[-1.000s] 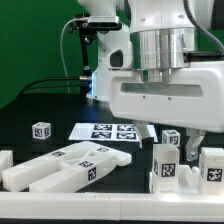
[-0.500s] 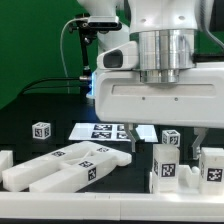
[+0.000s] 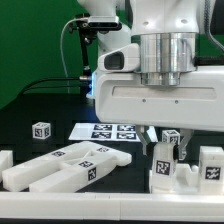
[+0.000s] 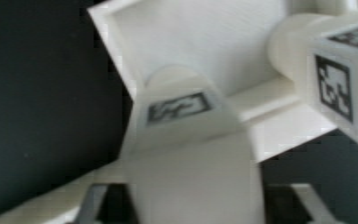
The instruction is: Assemble chair
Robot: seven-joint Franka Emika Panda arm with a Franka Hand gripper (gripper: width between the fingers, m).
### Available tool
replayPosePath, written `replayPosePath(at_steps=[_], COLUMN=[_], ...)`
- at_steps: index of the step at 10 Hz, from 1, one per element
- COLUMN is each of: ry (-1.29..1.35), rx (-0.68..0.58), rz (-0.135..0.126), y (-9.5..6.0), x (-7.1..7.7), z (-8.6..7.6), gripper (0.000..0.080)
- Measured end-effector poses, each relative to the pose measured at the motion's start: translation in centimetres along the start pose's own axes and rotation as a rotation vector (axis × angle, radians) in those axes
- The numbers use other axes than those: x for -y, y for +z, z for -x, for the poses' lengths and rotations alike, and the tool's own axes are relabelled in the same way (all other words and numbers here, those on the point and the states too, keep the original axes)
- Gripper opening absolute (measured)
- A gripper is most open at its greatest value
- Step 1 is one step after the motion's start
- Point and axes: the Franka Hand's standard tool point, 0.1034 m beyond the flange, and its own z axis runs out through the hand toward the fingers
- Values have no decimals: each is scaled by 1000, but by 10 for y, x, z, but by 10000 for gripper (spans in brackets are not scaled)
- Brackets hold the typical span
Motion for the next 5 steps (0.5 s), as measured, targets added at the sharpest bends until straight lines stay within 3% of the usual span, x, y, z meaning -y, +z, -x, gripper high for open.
replayPosePath(at_steps=[3, 5], ry=[295, 739], rx=[5, 21], rz=[9, -7], y=[1, 2], x=[-1, -6], z=[-6, -6], gripper=[284, 284])
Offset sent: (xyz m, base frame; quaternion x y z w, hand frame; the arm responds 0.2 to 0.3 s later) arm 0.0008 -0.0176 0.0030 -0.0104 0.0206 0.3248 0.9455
